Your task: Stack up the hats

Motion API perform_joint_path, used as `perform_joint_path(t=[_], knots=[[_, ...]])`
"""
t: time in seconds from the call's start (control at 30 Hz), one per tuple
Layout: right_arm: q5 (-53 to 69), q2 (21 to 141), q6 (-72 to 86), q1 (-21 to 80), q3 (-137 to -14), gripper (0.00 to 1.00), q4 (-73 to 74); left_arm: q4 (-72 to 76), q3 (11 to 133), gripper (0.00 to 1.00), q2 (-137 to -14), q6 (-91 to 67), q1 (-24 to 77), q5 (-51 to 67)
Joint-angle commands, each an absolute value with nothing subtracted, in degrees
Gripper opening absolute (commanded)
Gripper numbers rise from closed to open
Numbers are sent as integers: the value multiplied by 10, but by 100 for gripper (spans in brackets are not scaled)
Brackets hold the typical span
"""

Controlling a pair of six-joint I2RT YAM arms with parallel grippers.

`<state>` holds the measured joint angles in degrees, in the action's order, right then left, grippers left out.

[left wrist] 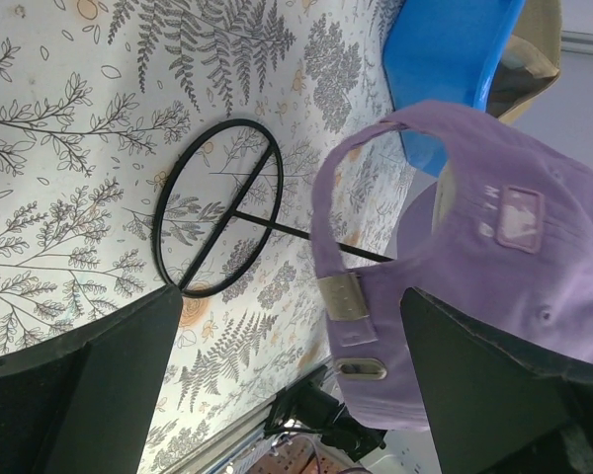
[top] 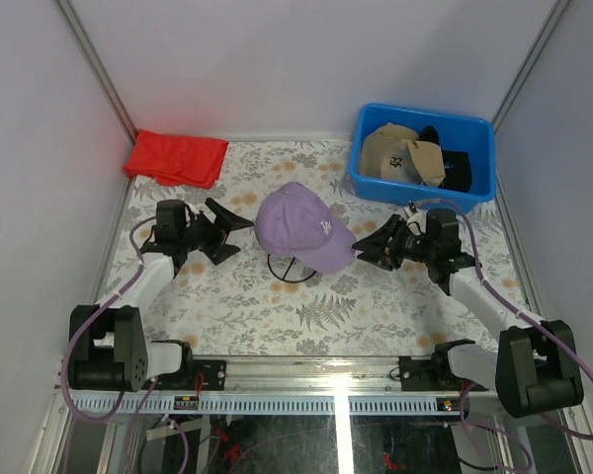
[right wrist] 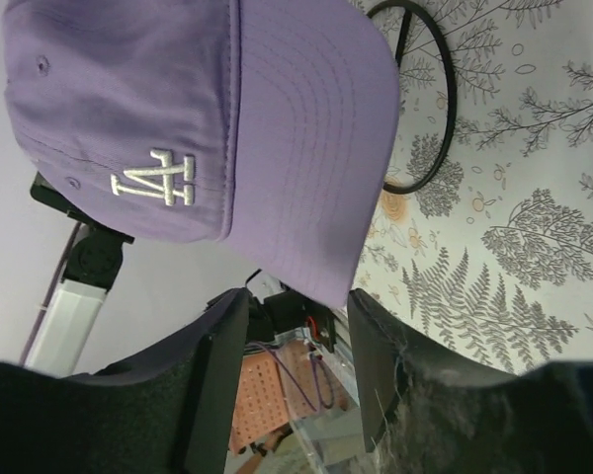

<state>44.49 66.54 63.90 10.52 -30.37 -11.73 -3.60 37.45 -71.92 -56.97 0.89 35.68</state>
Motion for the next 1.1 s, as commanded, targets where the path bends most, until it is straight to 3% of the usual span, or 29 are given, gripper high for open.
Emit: perform_joint_path(t=[0.0, 0.5, 0.9, 1.07], knots=[[435, 656, 554, 100, -364, 54, -33, -8, 381, 91, -733, -560, 16, 365], [324, 619, 407, 52, -504, 58, 165, -48, 420, 92, -750, -532, 22, 343], [144, 796, 352, 15, -747, 59, 206, -90, 454, 94, -686, -545, -46, 315], [53, 863, 336, 10, -810, 66, 188, -86, 482, 94, -694, -554, -49, 321]])
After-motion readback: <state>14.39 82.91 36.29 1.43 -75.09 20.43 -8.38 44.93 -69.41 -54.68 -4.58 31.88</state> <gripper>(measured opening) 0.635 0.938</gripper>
